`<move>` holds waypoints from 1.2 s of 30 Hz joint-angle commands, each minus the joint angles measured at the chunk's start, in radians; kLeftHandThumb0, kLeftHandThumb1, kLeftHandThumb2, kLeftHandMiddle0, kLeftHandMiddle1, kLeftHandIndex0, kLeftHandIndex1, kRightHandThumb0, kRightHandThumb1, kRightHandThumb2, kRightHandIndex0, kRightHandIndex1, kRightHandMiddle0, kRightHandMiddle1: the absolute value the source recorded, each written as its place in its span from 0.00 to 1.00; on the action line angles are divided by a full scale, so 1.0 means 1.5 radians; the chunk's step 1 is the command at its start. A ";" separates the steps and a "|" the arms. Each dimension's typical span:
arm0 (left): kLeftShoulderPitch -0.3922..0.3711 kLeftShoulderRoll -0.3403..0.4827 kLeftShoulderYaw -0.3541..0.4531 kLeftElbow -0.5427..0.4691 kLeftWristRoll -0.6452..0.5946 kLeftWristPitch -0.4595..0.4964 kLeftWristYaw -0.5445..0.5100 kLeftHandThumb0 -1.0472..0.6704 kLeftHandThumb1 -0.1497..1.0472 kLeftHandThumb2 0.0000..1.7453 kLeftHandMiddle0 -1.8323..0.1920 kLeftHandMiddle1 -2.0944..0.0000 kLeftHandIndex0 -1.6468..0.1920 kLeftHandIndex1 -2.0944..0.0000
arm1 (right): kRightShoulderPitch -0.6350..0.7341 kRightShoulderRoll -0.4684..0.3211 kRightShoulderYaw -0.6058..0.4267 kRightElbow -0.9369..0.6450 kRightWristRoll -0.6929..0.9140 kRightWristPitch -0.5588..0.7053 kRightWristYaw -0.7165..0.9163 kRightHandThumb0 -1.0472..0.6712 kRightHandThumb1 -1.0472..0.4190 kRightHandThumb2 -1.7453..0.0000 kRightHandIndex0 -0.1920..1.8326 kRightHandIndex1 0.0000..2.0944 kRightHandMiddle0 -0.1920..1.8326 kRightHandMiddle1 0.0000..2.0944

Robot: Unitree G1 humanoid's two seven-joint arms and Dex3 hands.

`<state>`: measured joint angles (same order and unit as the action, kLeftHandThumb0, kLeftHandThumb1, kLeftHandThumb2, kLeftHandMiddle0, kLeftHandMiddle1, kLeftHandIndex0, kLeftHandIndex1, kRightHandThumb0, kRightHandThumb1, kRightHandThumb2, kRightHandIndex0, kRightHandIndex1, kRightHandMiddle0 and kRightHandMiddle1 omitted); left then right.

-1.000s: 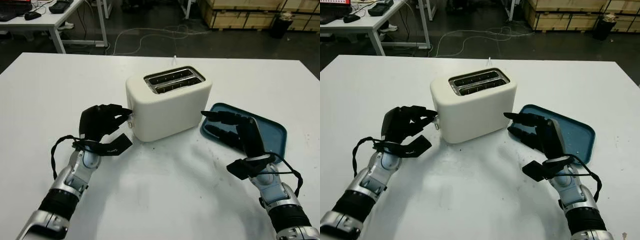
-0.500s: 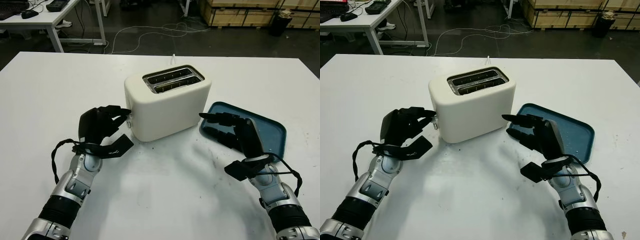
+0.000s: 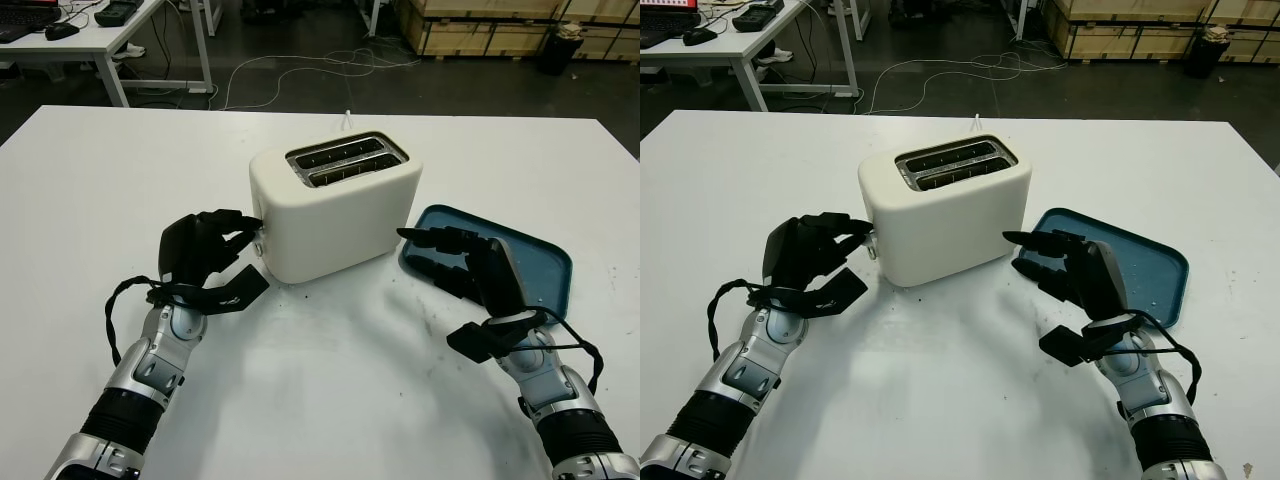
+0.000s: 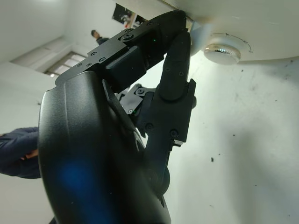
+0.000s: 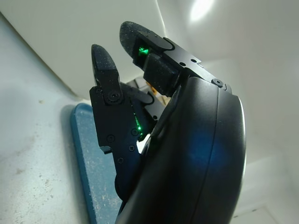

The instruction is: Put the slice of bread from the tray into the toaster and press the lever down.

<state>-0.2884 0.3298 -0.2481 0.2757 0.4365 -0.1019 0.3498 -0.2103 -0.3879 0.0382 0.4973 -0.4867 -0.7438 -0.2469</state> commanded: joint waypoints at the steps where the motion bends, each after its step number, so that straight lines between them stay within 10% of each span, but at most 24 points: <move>1: -0.006 -0.038 -0.063 0.025 0.000 -0.015 -0.103 0.43 0.84 0.00 0.48 0.31 0.23 0.92 | -0.001 -0.003 0.002 0.000 -0.010 0.012 -0.017 0.43 0.11 1.00 0.51 0.28 0.57 0.00; 8: 0.022 -0.029 -0.034 -0.028 -0.100 -0.108 -0.138 0.41 0.84 0.00 0.47 0.33 0.25 0.88 | -0.004 -0.007 0.007 0.003 -0.014 0.013 -0.024 0.43 0.11 1.00 0.51 0.29 0.57 0.00; 15: 0.079 -0.012 -0.010 -0.135 -0.146 -0.154 -0.154 0.38 0.87 0.00 0.47 0.20 0.45 0.52 | -0.006 -0.010 0.013 0.010 -0.019 0.010 -0.031 0.43 0.10 1.00 0.51 0.28 0.57 0.00; 36: 0.045 0.040 0.144 -0.244 -0.090 -0.132 -0.180 0.40 0.89 0.00 0.50 0.18 0.48 0.54 | -0.006 -0.009 0.020 0.023 -0.011 -0.003 -0.040 0.45 0.11 1.00 0.54 0.19 0.58 0.00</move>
<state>-0.2029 0.3765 -0.0448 -0.0742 0.2892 -0.2965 0.0942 -0.2150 -0.3937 0.0658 0.5294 -0.5161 -0.7349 -0.3028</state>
